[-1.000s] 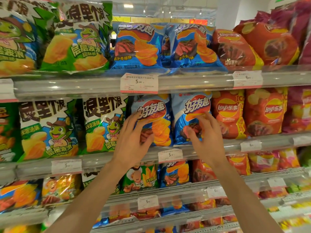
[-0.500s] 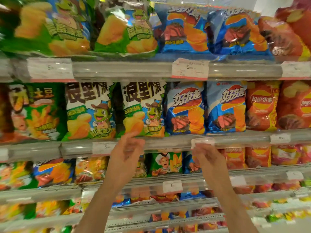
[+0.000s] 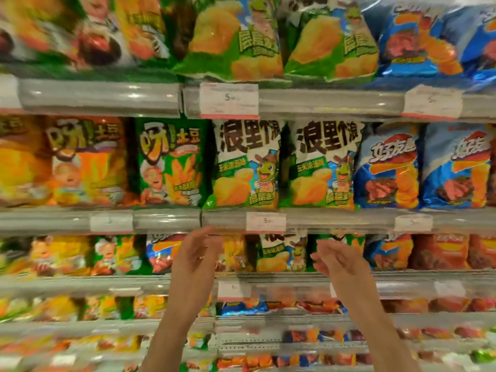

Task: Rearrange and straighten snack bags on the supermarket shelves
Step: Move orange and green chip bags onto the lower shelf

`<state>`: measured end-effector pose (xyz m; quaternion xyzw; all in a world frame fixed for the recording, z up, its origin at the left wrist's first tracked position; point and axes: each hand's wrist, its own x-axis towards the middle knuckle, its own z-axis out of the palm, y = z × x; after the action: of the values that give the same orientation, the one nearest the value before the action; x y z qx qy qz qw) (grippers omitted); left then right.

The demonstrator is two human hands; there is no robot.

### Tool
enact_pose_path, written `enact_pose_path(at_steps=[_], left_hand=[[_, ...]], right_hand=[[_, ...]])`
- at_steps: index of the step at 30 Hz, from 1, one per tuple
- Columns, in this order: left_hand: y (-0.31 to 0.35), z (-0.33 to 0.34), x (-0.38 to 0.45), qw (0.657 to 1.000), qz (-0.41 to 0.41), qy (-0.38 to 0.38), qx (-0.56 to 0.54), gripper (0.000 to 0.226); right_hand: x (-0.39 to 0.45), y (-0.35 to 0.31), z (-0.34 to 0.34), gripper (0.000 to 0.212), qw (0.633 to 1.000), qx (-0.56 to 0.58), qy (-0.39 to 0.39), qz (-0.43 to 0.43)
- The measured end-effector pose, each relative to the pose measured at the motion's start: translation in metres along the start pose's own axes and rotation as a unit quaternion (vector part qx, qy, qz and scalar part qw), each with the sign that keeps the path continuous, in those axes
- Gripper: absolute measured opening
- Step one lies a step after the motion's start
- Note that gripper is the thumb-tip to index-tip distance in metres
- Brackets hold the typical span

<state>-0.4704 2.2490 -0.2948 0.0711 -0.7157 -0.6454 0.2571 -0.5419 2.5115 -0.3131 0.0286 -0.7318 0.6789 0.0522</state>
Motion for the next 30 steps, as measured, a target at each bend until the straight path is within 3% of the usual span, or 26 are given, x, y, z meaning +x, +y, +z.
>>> enact_pose_path(at_steps=[5, 12, 16, 20, 30], left_hand=[[0.009, -0.021, 0.007, 0.999, 0.0, 0.026, 0.026, 0.027], [0.011, -0.037, 0.016, 0.998, -0.006, 0.041, 0.045, 0.02], [0.011, -0.054, 0.018, 0.998, -0.015, 0.057, 0.035, 0.032], [0.006, -0.078, 0.027, 0.997, -0.016, 0.067, 0.024, 0.024], [-0.008, -0.203, 0.075, 1.0, 0.007, 0.023, 0.002, 0.02]], right_hand=[[0.006, -0.008, 0.026, 0.01, 1.0, 0.0, -0.029, -0.011], [0.014, -0.002, 0.045, 0.009, 0.999, 0.018, -0.048, 0.005], [0.009, 0.0, 0.062, 0.011, 0.998, 0.021, -0.061, 0.014], [0.009, -0.006, 0.083, 0.011, 0.998, 0.025, -0.058, 0.023], [-0.025, -0.024, 0.201, 0.011, 0.997, -0.065, 0.0, -0.028]])
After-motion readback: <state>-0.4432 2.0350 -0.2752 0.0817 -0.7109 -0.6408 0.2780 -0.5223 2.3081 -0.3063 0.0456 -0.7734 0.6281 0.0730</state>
